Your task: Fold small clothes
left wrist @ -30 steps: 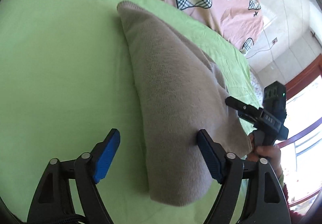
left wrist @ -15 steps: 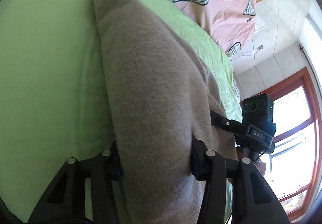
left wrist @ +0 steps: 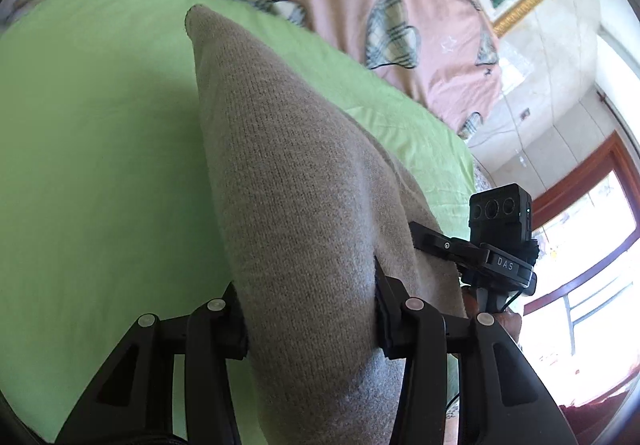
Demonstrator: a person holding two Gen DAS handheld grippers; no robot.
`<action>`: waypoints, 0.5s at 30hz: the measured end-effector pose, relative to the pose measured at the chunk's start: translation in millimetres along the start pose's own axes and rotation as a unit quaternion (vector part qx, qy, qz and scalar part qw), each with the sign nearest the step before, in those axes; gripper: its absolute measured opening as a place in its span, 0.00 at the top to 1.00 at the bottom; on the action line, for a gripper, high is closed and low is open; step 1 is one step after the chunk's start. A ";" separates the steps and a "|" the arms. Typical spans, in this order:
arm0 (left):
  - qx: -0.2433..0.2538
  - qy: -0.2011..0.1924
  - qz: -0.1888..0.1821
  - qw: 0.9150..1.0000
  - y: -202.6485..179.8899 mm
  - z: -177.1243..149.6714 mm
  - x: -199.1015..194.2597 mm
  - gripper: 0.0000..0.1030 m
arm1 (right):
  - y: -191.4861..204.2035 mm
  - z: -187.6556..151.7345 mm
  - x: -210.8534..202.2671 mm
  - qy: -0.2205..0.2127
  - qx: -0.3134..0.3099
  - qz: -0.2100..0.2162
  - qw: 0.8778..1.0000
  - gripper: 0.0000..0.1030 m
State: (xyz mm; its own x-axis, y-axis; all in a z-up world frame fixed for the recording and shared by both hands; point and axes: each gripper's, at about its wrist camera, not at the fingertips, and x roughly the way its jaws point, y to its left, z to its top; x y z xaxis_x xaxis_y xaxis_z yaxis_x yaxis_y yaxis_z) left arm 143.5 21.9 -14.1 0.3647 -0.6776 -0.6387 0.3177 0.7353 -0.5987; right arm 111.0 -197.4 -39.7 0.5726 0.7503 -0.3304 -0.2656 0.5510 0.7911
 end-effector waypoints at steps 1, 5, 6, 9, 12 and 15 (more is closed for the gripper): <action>-0.016 0.009 0.007 1.000 13.8 -8.4 2.7 0.55 | 0.2 -4.1 11.0 0.011 0.002 -0.002 1.000 0.67; -0.064 0.018 -0.010 0.998 50.0 -32.8 7.8 0.40 | -4.2 -18.9 47.4 0.048 -0.012 -0.054 0.997 0.63; -0.073 0.020 -0.016 0.997 53.0 -34.5 6.0 0.32 | -5.1 -20.5 47.9 0.048 -0.012 -0.057 0.997 0.61; -0.082 0.014 -0.019 0.996 57.3 -29.5 -3.3 0.26 | -3.0 -17.8 40.7 0.048 -0.005 -0.082 0.995 0.46; -0.088 -0.002 -0.010 0.996 67.5 -16.8 -20.8 0.24 | 2.8 -12.4 24.1 0.027 -0.016 -0.120 0.992 0.35; -0.089 -0.023 0.022 0.996 75.6 -1.4 -36.9 0.23 | 12.8 -2.0 3.6 -0.023 -0.030 -0.151 0.988 0.35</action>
State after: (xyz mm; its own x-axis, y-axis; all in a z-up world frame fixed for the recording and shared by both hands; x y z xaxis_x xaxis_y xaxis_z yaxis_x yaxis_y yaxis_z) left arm 152.8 102.5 -36.5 0.4154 -0.6401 -0.6463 0.1423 0.7474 -0.6489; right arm 108.1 -187.0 -31.8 0.6665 0.5322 -0.5220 -0.1215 0.7684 0.6283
